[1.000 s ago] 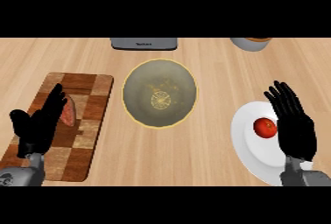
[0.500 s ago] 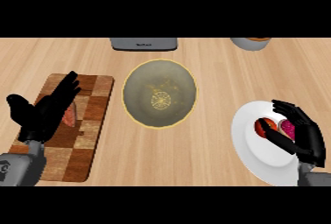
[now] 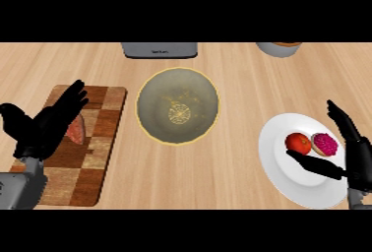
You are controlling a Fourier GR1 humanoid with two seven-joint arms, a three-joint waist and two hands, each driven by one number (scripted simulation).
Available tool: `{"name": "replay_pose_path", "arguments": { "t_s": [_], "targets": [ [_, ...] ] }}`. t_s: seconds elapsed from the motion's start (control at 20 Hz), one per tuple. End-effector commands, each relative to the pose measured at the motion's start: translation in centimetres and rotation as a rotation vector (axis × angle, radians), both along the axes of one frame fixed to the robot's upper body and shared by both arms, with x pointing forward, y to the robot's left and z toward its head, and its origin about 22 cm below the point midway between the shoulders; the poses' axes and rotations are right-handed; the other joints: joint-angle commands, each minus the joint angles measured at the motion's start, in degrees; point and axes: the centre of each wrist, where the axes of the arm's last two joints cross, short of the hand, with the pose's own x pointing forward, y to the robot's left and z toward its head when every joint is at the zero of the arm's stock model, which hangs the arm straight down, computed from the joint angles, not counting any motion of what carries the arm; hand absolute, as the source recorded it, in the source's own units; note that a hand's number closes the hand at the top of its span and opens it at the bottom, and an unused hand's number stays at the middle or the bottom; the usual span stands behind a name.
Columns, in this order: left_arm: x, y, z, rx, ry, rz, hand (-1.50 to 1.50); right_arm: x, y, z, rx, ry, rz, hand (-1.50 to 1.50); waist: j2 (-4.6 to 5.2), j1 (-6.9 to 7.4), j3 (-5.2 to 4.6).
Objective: Pick the tomato from the plate and place it in the bowl
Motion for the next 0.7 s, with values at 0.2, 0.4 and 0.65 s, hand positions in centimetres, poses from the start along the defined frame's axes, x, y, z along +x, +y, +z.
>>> {"name": "replay_pose_path", "arguments": {
  "t_s": [0.2, 0.4, 0.65],
  "targets": [
    [-0.5, -0.4, -0.1, -0.015, -0.001, -0.019, 0.00, 0.8, -0.3, 8.0, -0.264, 0.333, -0.042, -1.50, -0.18, 0.49, -0.12],
    [0.0, -0.6, -0.1, 0.006, 0.011, -0.029, 0.00, 3.1, 1.8, 11.0, -0.364, 0.487, 0.008, -1.50, 0.16, 1.53, -0.05],
    [0.4, -0.3, -0.6, -0.003, 0.002, -0.021, 0.00, 5.4, 3.2, 14.4, -0.394, 0.605, 0.090, -1.50, 0.18, 0.84, 0.07]
  ]
}}
